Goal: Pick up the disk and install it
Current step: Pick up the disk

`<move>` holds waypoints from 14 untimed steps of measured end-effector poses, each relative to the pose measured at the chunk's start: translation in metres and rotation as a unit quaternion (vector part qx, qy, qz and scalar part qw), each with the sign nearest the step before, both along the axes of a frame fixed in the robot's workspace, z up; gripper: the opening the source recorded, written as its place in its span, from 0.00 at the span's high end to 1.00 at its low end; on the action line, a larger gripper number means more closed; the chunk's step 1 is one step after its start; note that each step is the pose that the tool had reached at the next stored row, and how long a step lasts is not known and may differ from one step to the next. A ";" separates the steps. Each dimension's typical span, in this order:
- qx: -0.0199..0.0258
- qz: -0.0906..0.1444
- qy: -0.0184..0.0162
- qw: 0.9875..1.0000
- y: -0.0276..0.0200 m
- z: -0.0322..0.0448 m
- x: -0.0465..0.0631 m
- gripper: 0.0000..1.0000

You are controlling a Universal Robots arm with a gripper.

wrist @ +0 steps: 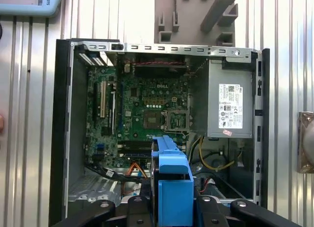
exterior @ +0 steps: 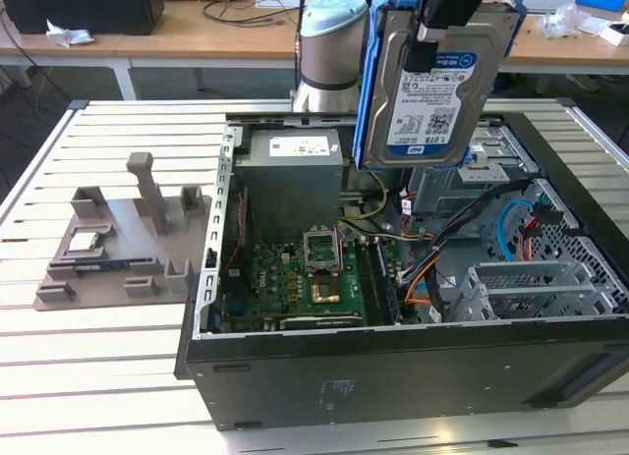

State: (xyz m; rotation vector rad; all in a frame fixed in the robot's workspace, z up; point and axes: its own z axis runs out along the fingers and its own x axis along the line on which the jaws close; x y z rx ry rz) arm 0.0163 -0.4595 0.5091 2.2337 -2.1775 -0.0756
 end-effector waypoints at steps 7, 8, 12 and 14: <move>0.000 0.000 0.000 1.000 -0.0192 -0.0004 0.000 0.63; 0.000 0.000 0.000 1.000 -0.0214 -0.0005 0.000 0.63; 0.000 0.000 0.000 1.000 -0.0299 -0.0007 0.000 0.63; 0.000 0.000 0.000 1.000 -0.0339 -0.0008 0.000 0.63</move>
